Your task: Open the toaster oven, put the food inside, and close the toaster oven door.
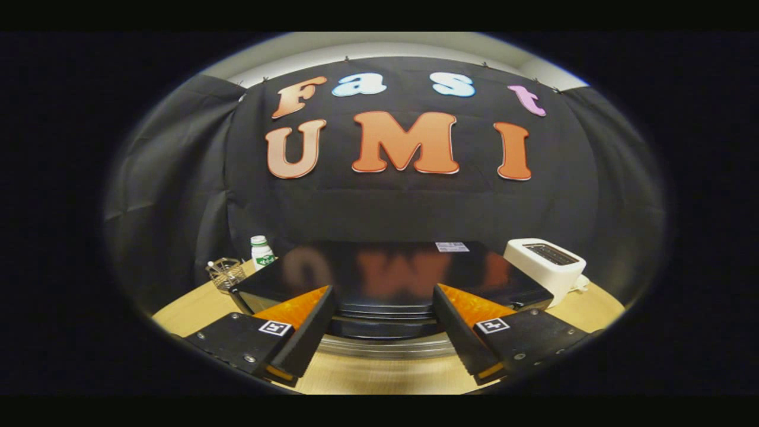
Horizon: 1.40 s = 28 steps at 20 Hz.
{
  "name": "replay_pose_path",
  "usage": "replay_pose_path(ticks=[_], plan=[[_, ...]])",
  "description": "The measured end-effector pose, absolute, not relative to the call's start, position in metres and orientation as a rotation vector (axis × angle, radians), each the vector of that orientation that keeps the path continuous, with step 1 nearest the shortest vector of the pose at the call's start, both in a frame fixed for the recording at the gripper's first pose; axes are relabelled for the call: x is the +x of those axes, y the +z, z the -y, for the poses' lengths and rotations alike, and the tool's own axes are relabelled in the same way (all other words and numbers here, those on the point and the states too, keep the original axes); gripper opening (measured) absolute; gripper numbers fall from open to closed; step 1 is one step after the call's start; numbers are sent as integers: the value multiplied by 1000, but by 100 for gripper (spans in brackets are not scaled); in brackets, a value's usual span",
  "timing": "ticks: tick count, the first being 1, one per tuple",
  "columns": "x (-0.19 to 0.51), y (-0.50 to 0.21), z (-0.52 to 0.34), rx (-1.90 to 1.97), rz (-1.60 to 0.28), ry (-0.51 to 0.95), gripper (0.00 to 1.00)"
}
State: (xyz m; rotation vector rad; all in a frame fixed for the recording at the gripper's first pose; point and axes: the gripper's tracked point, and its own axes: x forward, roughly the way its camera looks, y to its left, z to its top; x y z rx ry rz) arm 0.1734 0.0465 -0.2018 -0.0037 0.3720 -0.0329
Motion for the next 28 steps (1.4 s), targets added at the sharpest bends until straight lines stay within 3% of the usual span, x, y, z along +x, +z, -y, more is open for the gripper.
replay_pose_path(ticks=[4,11,23,28], plan=[[166,-204,-50,7,-389,-15,93],[142,-206,-60,48,-391,32,75],[49,-228,-71,-21,-465,98,75],[22,-263,-86,155,-585,144,75]])
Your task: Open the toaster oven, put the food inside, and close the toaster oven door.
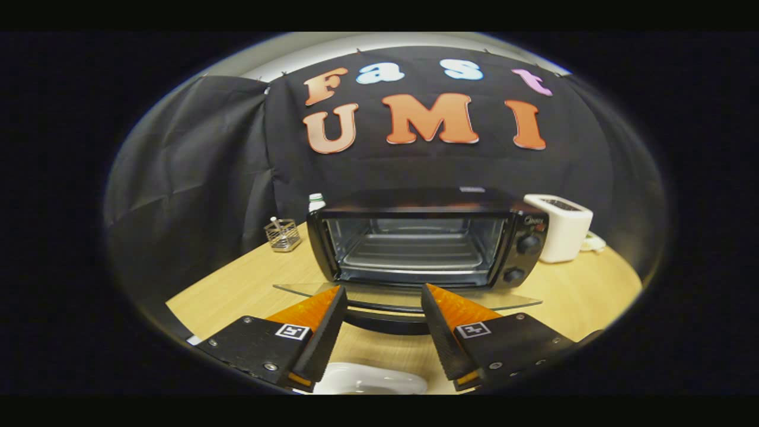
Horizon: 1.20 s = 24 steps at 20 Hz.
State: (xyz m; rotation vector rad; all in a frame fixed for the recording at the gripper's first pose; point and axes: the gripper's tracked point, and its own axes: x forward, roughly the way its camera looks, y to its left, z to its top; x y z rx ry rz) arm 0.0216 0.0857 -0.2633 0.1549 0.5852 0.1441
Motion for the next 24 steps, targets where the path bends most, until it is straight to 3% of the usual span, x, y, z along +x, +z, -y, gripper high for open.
replay_pose_path(ticks=[6,15,21,24], plan=[[-7,-326,-91,230,-825,138,74],[-12,-320,-92,218,-827,159,67],[-41,-293,-103,162,-749,228,81],[-78,-294,-111,156,-797,294,86]])
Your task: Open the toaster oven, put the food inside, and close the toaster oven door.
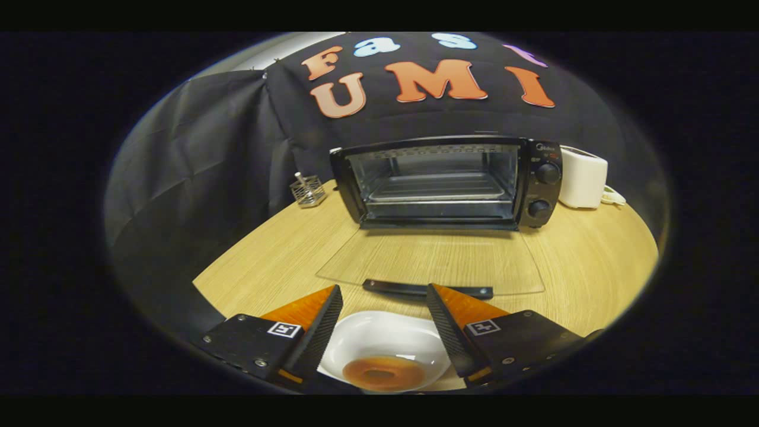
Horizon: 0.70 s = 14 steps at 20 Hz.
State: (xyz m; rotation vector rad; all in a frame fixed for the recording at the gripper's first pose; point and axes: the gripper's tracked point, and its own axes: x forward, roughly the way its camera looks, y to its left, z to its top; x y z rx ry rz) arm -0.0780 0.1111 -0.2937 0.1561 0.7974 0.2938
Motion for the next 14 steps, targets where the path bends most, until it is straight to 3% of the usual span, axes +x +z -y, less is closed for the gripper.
replay_pose_path(ticks=[8,14], plan=[[-160,-310,-98,29,-913,341,89],[-174,-314,-91,-28,-933,330,90]])
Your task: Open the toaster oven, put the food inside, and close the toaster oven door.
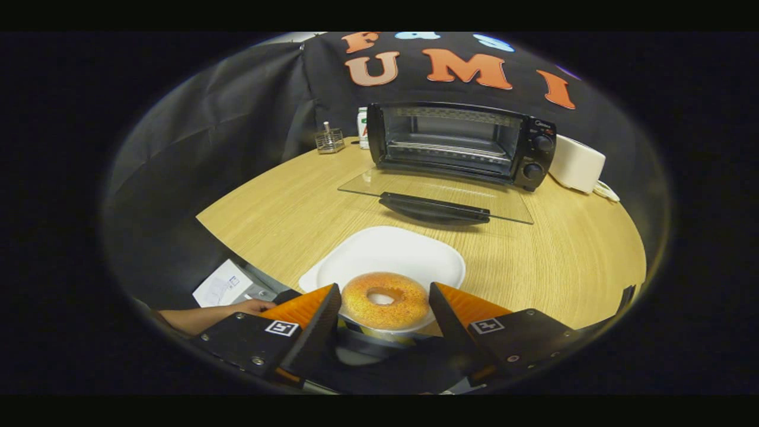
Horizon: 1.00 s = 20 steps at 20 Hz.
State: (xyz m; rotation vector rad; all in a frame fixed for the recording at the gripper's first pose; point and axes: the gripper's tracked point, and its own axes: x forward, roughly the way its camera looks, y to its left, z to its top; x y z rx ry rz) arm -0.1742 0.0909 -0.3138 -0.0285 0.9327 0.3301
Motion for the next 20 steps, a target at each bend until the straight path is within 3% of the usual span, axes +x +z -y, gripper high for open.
replay_pose_path(ticks=[4,8,17,20], plan=[[-173,-323,-93,-29,-941,327,89],[-155,-329,-98,31,-921,316,83],[-136,-322,-100,102,-889,304,47],[-122,-306,-104,206,-845,302,44]])
